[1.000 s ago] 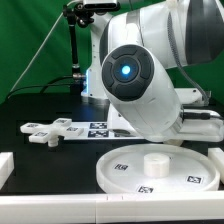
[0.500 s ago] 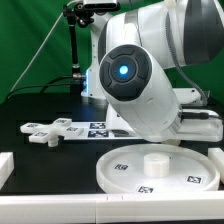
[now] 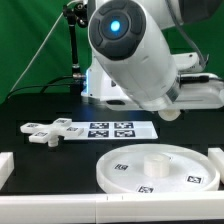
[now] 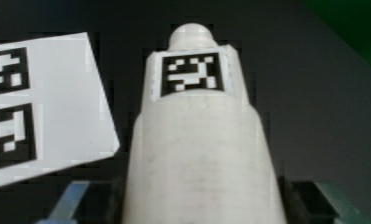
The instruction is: Assemble round table
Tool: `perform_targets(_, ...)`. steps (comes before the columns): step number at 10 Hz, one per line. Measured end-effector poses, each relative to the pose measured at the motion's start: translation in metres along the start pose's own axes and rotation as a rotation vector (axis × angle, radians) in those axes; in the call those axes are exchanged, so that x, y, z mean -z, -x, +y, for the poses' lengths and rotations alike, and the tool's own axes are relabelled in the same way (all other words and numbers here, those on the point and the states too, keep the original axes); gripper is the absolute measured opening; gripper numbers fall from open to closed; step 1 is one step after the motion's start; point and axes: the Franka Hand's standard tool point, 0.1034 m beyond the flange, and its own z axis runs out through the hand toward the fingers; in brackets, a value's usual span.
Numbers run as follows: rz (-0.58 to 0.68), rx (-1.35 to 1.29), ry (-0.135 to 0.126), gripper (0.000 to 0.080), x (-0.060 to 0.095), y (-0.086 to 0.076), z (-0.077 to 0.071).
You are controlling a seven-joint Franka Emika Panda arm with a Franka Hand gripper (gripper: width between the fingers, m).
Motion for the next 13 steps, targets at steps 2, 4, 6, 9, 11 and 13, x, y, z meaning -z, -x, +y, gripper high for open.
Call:
perform_targets(2, 0.011, 0.0, -0.001, 0.0409, -0.001, -0.003, 0.0)
perform_targets(4, 0.182, 0.026, -0.008, 0.0409, 0.01, -0.012, -0.004)
perform_targets(6, 0.276, 0.045, -0.021, 0.0409, 0.036, -0.009, -0.01)
perform_targets(9, 0.46, 0.056, -0.038, 0.0409, 0.061, -0.008, -0.019)
perform_targets(11, 0.589, 0.078, -0.02, 0.0409, 0.06, -0.01, -0.019)
perform_targets(13, 0.736, 0.235, 0.13, 0.0409, 0.07, -0.021, -0.019)
